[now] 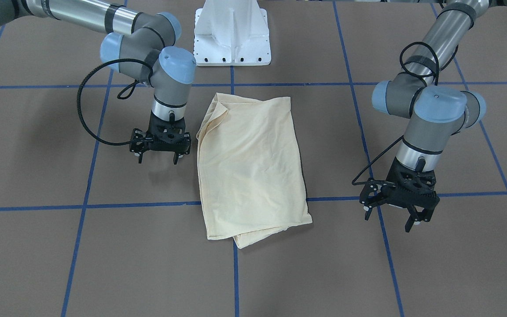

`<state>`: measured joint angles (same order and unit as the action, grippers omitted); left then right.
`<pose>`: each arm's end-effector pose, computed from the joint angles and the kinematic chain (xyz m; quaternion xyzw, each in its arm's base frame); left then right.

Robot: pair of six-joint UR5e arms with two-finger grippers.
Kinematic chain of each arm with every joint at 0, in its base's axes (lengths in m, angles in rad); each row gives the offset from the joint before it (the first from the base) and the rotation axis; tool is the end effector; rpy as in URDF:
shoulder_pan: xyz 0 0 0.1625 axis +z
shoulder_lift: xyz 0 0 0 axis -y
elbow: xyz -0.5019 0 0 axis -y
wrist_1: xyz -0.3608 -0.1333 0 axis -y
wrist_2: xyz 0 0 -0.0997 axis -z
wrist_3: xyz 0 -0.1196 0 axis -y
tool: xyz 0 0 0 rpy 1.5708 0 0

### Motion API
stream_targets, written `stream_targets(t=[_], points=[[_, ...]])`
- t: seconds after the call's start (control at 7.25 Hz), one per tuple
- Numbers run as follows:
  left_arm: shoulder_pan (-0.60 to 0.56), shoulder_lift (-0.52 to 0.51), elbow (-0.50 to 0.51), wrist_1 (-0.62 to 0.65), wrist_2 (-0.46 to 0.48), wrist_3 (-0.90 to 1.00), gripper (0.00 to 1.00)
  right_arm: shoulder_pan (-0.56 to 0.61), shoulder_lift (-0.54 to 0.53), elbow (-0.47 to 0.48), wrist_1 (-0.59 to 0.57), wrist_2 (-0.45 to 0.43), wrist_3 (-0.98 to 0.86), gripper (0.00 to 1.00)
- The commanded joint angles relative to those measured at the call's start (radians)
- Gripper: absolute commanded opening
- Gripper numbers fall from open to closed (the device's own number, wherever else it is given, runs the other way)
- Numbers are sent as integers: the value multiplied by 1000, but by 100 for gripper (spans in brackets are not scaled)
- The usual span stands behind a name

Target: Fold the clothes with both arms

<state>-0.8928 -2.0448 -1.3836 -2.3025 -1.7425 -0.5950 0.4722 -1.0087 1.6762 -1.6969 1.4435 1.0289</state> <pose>0.3686 -0.6376 0.4839 0.3461 0.3489 0.0779 0.8674 -0.5536 -0.4495 0.4141 0.1832 -0.2035 -0.0165 0.9616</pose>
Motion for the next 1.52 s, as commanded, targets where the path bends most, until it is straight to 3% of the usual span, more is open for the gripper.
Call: stream_targets(t=[0.0, 0.41, 0.69, 0.96, 1.38], points=[[0, 0, 0, 0, 0, 0, 100, -17, 63, 45, 5, 17, 95, 100], [0, 0, 0, 0, 0, 0, 100, -194, 174, 13, -10, -21, 423, 100], [-1, 0, -3, 0, 0, -2, 100, -266, 220, -22, -119, -57, 497, 100], [-2, 2, -8, 0, 0, 0, 100, -284, 223, -43, -228, -55, 484, 100], [0, 2, -8, 0, 0, 0, 100, -279, 208, -21, -294, -54, 424, 100]])
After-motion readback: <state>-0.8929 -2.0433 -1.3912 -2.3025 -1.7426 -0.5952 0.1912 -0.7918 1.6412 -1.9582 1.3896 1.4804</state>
